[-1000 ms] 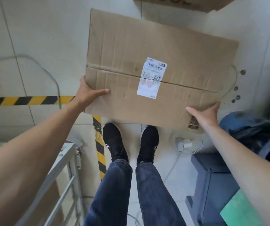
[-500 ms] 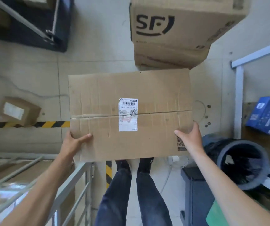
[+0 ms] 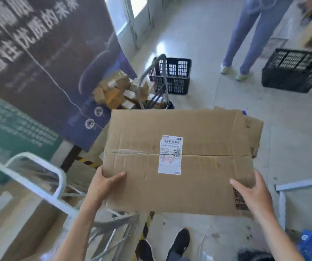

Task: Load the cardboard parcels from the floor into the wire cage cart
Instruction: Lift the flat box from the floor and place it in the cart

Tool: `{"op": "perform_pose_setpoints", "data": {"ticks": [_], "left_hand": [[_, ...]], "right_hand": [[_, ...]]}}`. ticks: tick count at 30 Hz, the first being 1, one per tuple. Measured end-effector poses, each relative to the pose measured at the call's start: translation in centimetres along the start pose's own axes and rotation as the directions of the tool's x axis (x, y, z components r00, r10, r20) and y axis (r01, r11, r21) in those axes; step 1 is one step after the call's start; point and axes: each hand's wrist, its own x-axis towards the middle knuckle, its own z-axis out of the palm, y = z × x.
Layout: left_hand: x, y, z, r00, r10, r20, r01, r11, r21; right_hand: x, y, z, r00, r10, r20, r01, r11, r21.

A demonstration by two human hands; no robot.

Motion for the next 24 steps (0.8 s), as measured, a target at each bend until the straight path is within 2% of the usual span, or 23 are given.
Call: {"op": "perform_pose_setpoints", "data": {"ticks": [5, 10, 14, 18, 24], "left_hand": [[-6.8, 2.7, -10.1, 0.974, 0.094, -0.204, -0.107, 0.993, -0.055], [-14.7, -1.1, -20.9, 0.883, 0.130, -0.452, -0.187, 0.979, -0.085], [-21.6, -8.8, -29.8, 0.811, 0.037, -0.583, -0.151, 0.977, -0.148], [-28.9, -18.2, -37.2, 0.751, -0.075, -0.656, -0.106, 0.967, -0.232], [-37.0, -31.5, -43.5, 0.657, -0.236, -0.716, -0.058, 0.931, -0.360]], "right_hand": [[-5.3, -8.9, -1.3, 0.977, -0.203, 0.065, 0.202, 0.979, 0.010], [-13.1, -14.8, 2.8, 0.907, -0.388, 0.165, 0.358, 0.916, 0.184], [-21.2, -17.4, 8.8, 0.829, -0.472, 0.302, 0.428, 0.881, 0.201], [-31.2, -17.9, 15.2, 0.730, -0.534, 0.425, 0.496, 0.843, 0.208], [-43.1, -16.1, 23.8, 0.609, -0.551, 0.571, 0.571, 0.804, 0.166]]}}
